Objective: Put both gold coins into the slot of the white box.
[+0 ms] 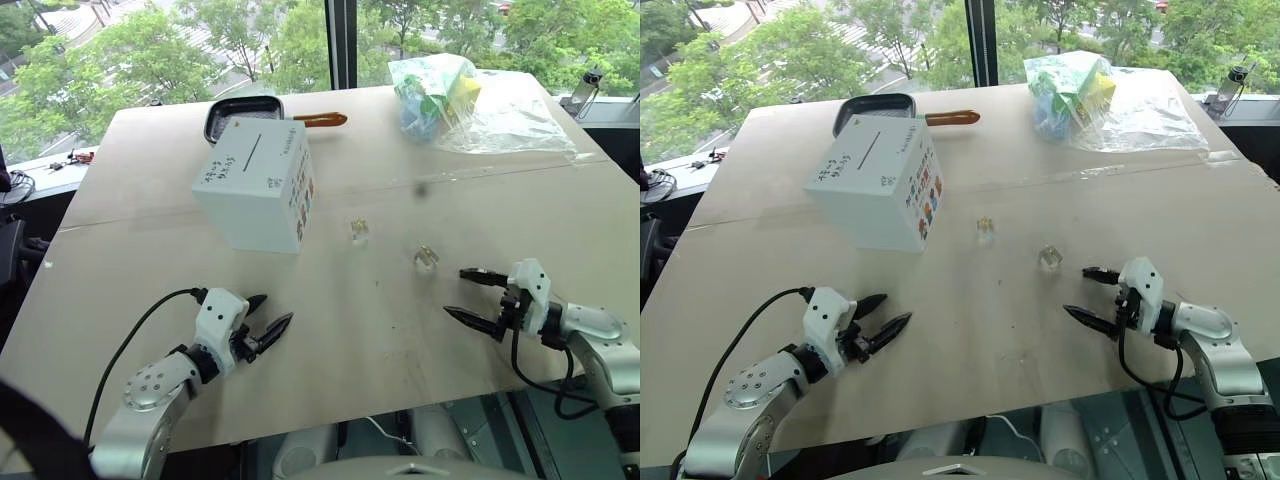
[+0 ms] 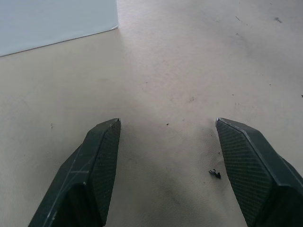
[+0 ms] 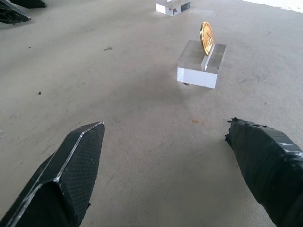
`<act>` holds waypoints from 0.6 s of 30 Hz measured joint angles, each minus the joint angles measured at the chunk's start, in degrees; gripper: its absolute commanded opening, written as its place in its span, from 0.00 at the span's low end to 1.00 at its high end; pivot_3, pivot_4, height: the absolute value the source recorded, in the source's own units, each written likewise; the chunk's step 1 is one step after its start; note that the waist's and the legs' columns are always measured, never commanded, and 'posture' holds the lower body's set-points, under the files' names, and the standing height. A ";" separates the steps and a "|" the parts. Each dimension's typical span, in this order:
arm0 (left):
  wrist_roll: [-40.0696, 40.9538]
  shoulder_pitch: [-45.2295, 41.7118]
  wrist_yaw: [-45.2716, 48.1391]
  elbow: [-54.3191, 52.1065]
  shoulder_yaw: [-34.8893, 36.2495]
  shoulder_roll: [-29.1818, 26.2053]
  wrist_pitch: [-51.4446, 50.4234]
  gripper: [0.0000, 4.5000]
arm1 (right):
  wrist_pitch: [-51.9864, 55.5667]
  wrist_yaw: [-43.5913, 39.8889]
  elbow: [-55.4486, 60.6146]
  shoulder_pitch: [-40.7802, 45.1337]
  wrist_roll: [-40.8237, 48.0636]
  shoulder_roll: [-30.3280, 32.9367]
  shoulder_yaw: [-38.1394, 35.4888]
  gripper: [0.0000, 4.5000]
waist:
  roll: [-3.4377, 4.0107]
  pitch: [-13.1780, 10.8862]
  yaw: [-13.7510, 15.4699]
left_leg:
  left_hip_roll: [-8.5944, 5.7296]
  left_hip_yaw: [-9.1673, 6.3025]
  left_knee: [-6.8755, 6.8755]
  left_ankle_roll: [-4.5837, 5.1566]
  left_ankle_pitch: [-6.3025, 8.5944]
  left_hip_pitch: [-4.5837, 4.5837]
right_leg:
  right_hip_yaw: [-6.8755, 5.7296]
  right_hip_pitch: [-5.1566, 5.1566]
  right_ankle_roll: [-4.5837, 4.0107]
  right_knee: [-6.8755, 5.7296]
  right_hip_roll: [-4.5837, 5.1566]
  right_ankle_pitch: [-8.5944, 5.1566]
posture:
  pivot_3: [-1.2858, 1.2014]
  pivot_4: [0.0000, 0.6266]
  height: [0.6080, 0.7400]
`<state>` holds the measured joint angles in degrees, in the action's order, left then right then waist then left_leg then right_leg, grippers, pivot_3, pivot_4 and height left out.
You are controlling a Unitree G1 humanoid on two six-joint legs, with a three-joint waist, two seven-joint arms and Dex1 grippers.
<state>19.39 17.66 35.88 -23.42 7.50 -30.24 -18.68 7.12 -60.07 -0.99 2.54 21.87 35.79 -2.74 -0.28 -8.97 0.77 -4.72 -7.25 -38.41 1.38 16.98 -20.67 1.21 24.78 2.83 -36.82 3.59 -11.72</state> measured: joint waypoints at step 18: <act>4.64 1.51 4.74 -1.14 2.12 -0.79 0.34 0.73 | 4.68 10.13 -0.13 8.91 0.10 -7.26 -0.26 0.99 | 0.01 -0.05 -0.07 | 0.00 -0.03 0.00 0.00 0.00 -0.03 | 0.01 0.02 -0.01 0.01 0.00 0.00 | 0.52 0.24 0.85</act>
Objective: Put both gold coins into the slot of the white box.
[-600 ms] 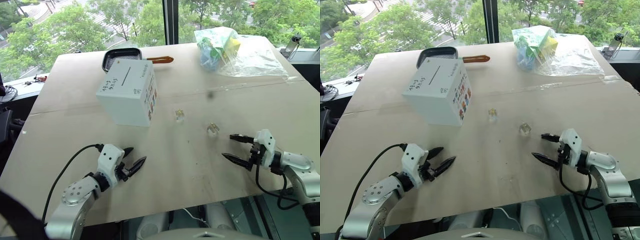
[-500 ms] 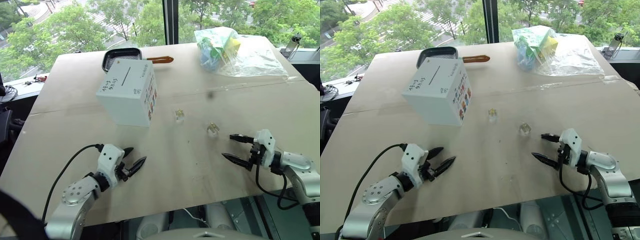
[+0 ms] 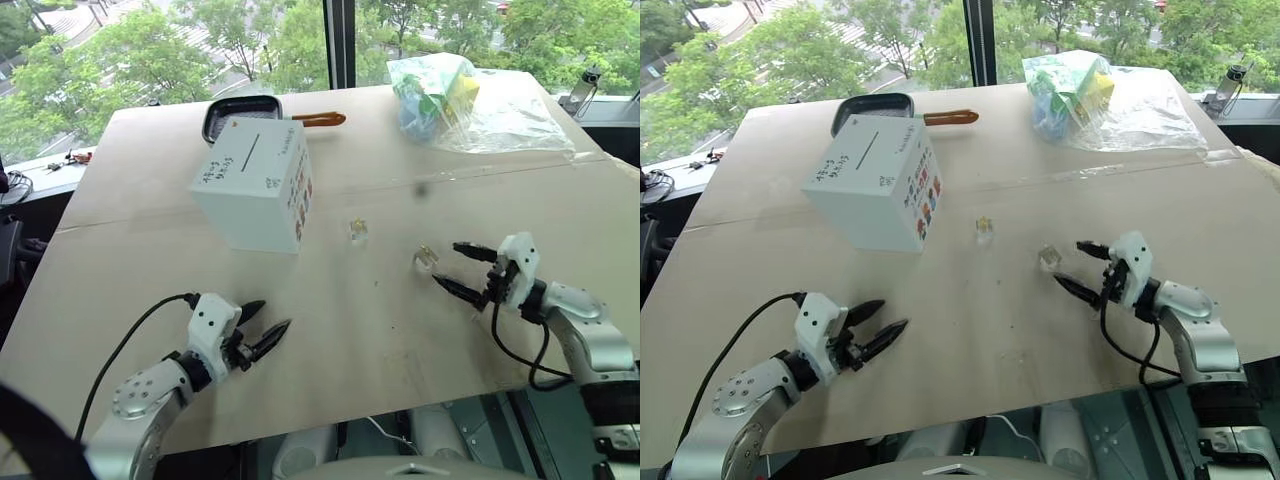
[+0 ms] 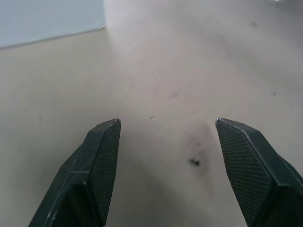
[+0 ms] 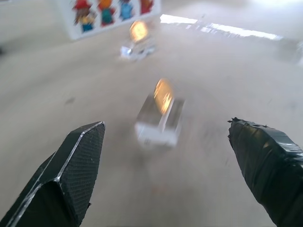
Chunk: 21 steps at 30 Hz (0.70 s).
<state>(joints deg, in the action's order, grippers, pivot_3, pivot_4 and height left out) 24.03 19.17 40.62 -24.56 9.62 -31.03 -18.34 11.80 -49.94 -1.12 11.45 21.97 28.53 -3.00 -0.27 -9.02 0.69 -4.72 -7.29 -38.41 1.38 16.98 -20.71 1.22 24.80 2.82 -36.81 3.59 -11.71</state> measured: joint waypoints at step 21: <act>9.92 -7.50 1.25 -10.71 0.01 -4.31 -7.77 0.73 | 1.88 5.19 1.34 2.71 -4.83 -2.61 4.48 0.01 | 0.02 -0.02 -0.13 | -0.01 0.00 0.03 -0.19 -0.11 -0.01 | -0.05 0.01 -0.01 0.04 -0.01 0.00 | 0.52 0.24 0.85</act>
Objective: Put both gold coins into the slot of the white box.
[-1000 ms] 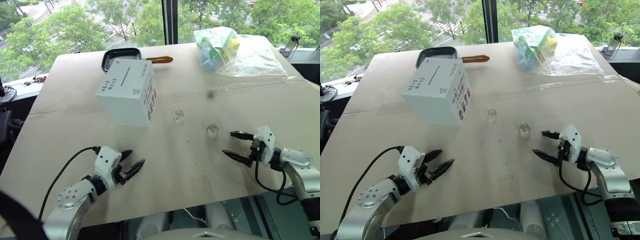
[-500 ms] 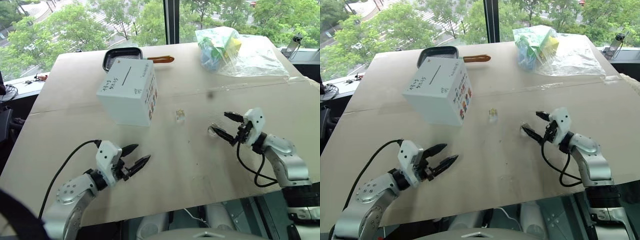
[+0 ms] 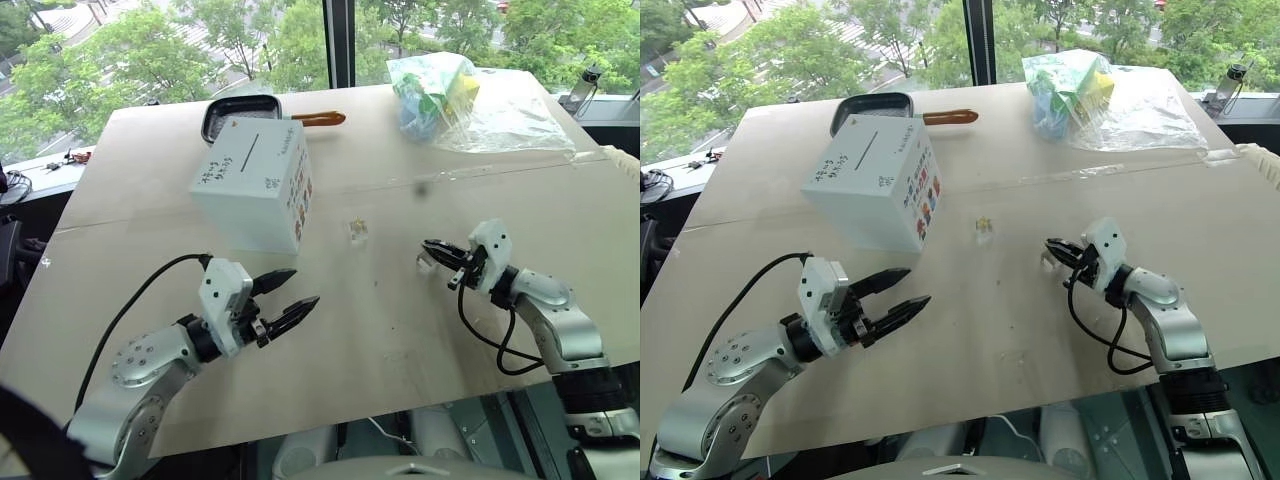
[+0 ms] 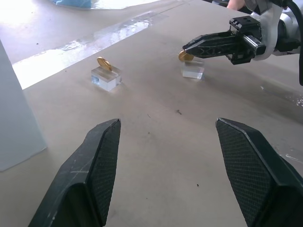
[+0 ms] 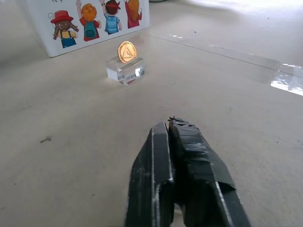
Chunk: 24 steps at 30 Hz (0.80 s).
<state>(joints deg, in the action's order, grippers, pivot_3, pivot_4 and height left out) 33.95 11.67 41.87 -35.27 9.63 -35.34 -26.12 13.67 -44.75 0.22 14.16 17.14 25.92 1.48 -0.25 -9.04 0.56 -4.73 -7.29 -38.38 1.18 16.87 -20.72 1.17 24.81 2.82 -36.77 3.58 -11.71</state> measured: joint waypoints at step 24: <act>0.40 -3.77 -3.09 -1.61 -1.86 1.03 -2.39 0.73 | 10.14 0.97 4.31 1.09 9.23 -1.23 -4.99 0.01 | -0.01 -0.03 0.05 | 0.00 -0.02 0.01 0.00 0.00 -0.01 | 0.01 0.00 0.00 0.01 0.00 0.00 | 0.52 0.24 0.85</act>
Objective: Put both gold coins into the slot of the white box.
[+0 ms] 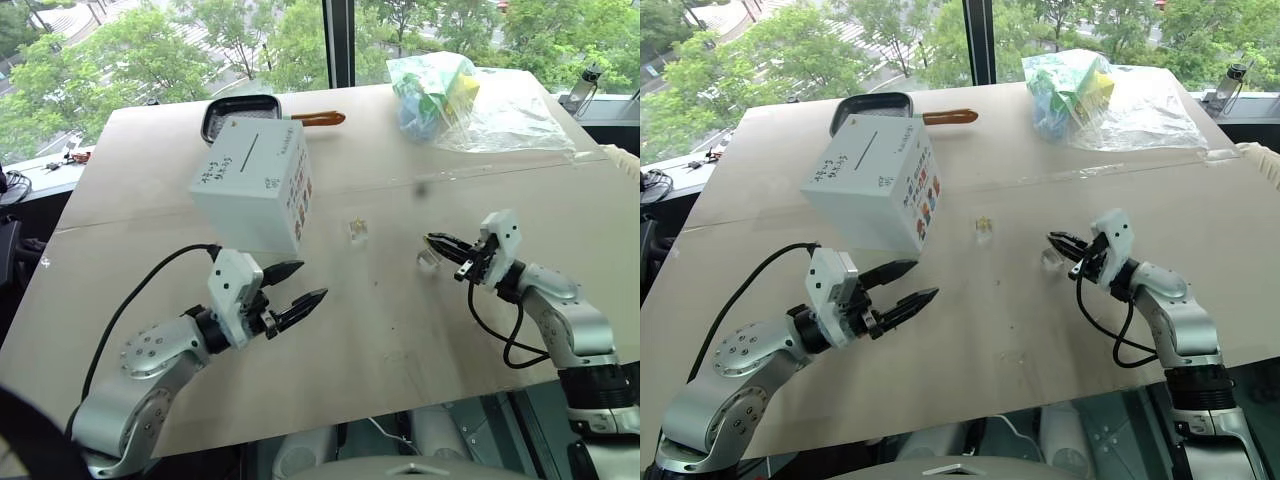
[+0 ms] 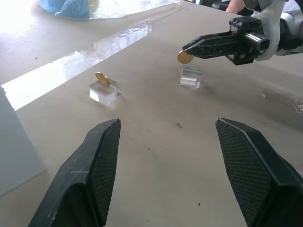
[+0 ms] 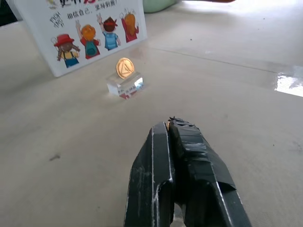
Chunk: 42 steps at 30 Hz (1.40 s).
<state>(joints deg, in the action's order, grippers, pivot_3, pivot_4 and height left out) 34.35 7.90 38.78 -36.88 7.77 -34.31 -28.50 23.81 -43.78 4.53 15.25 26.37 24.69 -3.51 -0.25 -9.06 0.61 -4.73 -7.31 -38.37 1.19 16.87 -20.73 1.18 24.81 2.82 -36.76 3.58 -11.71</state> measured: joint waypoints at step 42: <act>47.37 -3.21 -4.75 6.16 -1.55 17.75 -9.19 0.56 | 30.93 20.73 17.27 2.83 58.95 -11.92 3.19 0.00 | 0.03 -0.03 -1.28 | -0.03 -0.12 0.00 0.08 0.04 -0.03 | -0.09 0.00 0.00 0.03 0.00 0.00 | 0.52 0.24 0.85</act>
<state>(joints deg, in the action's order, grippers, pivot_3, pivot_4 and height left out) 81.71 4.69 34.03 -30.72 6.21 -16.56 -37.69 54.74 -23.05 21.80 18.08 85.31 12.77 -0.32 -0.22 -9.09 -0.67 -4.76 -7.43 -38.37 1.26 16.91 -20.76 1.08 24.81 2.81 -36.73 3.58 -11.72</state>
